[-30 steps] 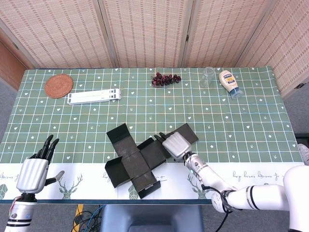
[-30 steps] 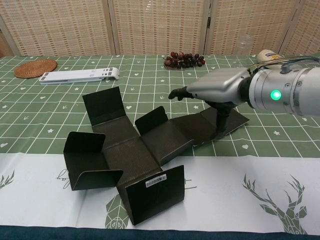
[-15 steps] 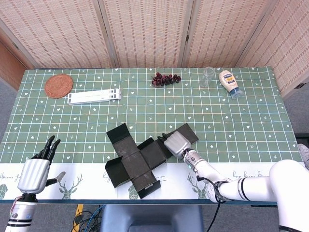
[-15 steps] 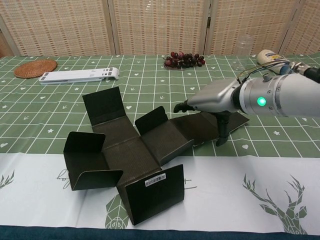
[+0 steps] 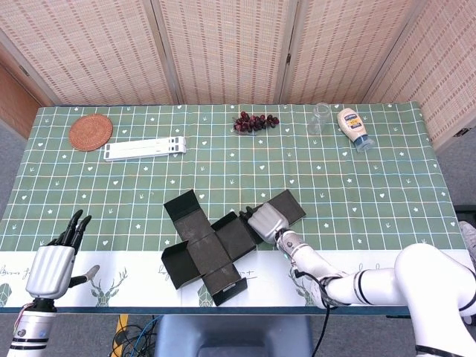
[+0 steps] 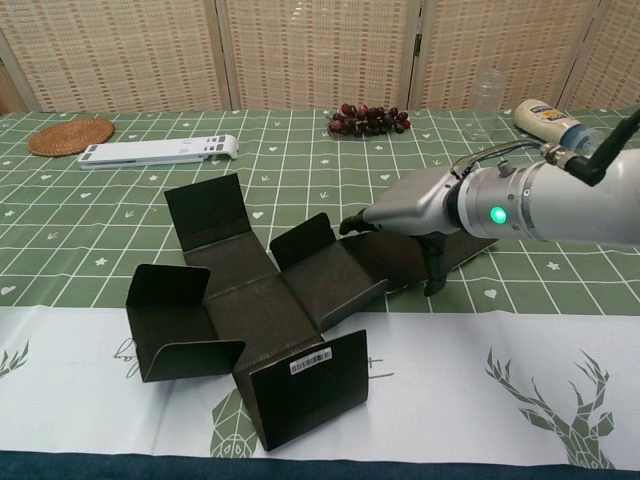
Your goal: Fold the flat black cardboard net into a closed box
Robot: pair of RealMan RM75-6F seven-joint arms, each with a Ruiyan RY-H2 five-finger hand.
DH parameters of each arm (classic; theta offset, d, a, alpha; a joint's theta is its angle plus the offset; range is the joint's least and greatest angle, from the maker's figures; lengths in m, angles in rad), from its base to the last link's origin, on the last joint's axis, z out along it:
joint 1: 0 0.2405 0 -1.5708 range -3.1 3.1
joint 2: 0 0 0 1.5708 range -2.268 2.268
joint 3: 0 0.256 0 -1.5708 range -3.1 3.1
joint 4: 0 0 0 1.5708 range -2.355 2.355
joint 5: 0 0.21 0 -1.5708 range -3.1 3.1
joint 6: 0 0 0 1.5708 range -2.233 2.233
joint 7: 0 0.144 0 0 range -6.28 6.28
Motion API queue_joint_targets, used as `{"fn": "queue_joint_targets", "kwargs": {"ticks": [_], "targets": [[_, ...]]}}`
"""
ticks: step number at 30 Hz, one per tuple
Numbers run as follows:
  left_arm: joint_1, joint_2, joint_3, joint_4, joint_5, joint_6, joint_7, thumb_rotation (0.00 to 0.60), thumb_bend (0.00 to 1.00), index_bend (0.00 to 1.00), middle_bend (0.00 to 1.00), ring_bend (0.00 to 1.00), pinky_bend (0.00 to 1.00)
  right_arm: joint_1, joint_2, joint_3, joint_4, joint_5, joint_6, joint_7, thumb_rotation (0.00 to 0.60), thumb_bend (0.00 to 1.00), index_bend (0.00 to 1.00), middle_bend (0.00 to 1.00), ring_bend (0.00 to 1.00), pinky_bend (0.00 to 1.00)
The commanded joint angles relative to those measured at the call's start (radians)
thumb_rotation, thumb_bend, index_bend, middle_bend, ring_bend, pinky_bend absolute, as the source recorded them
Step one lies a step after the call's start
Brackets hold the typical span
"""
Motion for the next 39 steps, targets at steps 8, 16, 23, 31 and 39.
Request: {"fn": "queue_joint_targets", "kwargs": {"ticks": [8, 16, 23, 31, 39], "targets": [[0.005, 0.004, 0.004, 0.0, 0.003, 0.001, -0.014, 0.6, 0.13, 0.03, 0.0, 0.29, 0.51, 0.044, -0.021, -0.028, 0.013, 0.031, 0.013, -0.046, 0.6, 0.14, 0.0, 0.09, 0.79, 1.0], [0.013, 0.009, 0.009, 0.005, 0.01, 0.01, -0.033, 0.6, 0.13, 0.03, 0.0, 0.28, 0.51, 0.071, -0.046, -0.049, 0.015, 0.063, 0.037, -0.087, 0.6, 0.14, 0.0, 0.12, 0.79, 1.0], [0.017, 0.01, 0.011, 0.013, 0.016, 0.013, -0.048, 0.6, 0.13, 0.03, 0.0, 0.28, 0.51, 0.072, -0.055, -0.052, 0.013, 0.071, 0.069, -0.09, 0.6, 0.27, 0.07, 0.19, 0.79, 1.0], [-0.044, 0.01, -0.01, 0.086, 0.015, -0.075, -0.092, 0.6, 0.13, 0.08, 0.0, 0.29, 0.51, 0.042, -0.041, -0.02, 0.011, 0.04, 0.096, -0.021, 0.6, 0.45, 0.26, 0.32, 0.8, 1.0], [-0.182, -0.025, -0.062, 0.29, 0.042, -0.212, -0.199, 0.6, 0.13, 0.23, 0.13, 0.52, 0.55, -0.008, -0.022, 0.022, 0.018, 0.036, 0.145, 0.056, 0.6, 0.46, 0.27, 0.33, 0.8, 1.0]]}}
